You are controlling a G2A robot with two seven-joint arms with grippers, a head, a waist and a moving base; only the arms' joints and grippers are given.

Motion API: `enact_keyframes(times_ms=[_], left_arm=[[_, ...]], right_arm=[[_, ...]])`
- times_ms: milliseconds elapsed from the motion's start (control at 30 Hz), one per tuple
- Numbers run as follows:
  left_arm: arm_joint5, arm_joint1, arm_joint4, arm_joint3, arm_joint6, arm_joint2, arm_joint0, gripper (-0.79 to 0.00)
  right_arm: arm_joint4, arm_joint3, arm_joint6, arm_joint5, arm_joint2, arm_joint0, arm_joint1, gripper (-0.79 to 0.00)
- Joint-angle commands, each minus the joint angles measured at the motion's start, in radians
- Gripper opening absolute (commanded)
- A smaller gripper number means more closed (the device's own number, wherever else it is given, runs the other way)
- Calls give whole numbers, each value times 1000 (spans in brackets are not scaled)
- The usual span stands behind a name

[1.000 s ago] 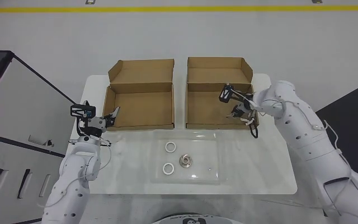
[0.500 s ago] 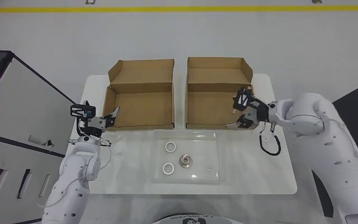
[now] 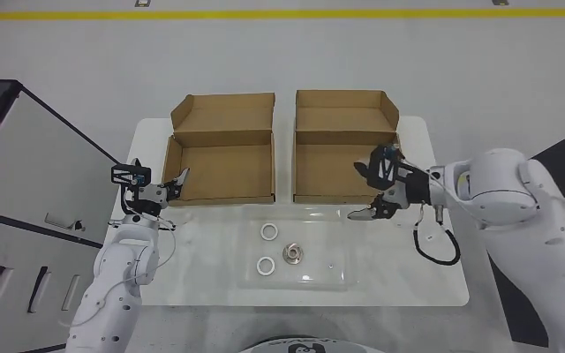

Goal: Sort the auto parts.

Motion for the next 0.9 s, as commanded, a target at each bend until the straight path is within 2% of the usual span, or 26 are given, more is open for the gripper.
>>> enact_keyframes(times_ms=[0, 433, 633, 867], left_arm=[[0, 0, 0, 0, 0, 0, 0, 0], [0, 0, 0, 0, 0, 0, 0, 0], [0, 0, 0, 0, 0, 0, 0, 0], [0, 0, 0, 0, 0, 0, 0, 0]], right_arm=[[11, -12, 9, 10, -39, 31, 13, 0], [61, -44, 64, 64, -392, 295, 87, 0], [59, -34, 79, 79, -550, 420, 100, 0], [70, -1, 109, 109, -752, 559, 95, 0]])
